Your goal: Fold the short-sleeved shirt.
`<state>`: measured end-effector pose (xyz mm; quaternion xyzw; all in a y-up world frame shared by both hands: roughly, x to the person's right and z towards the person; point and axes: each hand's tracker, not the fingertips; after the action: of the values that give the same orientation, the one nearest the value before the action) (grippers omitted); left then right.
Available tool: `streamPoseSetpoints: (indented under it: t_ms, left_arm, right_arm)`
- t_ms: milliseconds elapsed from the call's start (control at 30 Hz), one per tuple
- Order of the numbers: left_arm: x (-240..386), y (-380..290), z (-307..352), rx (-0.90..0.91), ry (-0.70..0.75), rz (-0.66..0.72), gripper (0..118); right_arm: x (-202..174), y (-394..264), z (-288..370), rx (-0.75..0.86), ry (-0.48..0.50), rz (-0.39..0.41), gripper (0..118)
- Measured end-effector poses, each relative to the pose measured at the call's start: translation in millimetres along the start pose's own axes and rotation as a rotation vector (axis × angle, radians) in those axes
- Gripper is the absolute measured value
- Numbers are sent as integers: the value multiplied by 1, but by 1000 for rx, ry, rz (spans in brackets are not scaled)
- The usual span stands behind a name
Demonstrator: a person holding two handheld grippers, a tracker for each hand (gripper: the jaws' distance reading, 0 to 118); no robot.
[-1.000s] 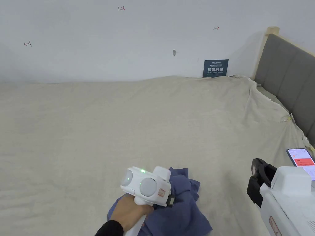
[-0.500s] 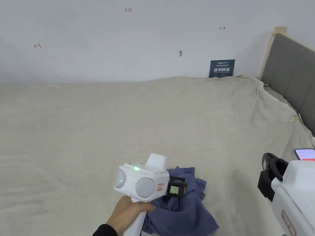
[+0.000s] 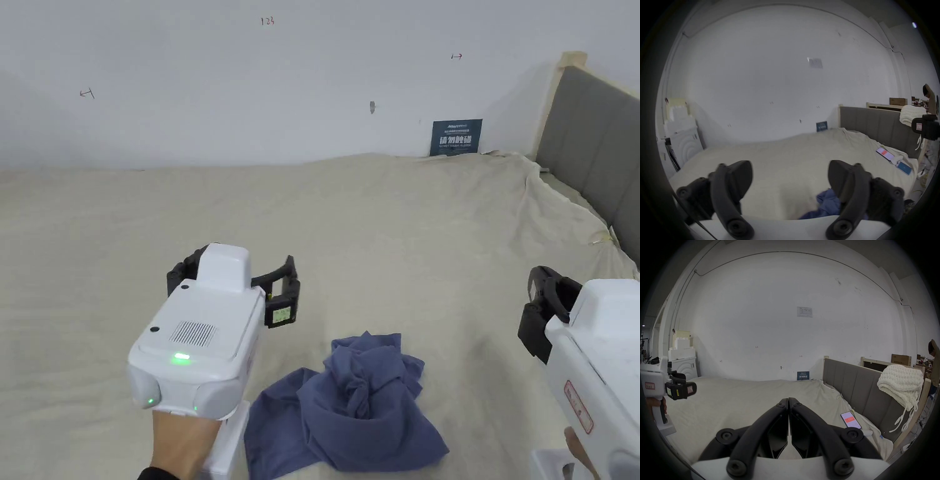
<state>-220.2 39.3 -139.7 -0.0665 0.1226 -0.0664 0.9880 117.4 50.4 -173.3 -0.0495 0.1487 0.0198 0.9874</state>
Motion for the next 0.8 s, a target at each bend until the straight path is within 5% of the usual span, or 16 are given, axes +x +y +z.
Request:
streamPoseSetpoints:
  t_ms: [167, 267, 333, 800]
  left_arm:
    - [-12, -16, 10, 40, 37, 0, 19]
    - [-19, -24, 12, 35, 51, 28, 14]
    - [-23, -29, 14, 33, 36, 68, 0]
    - [-34, -28, 7, -18, 77, 111, 0]
  right_arm:
    - [-10, 5, -2, 16, 14, -6, 0]
    - [-15, 7, -3, 23, 25, -7, 0]
    - [-17, 7, -5, 27, 31, -5, 0]
    - [-19, 7, -7, 28, 46, -1, 0]
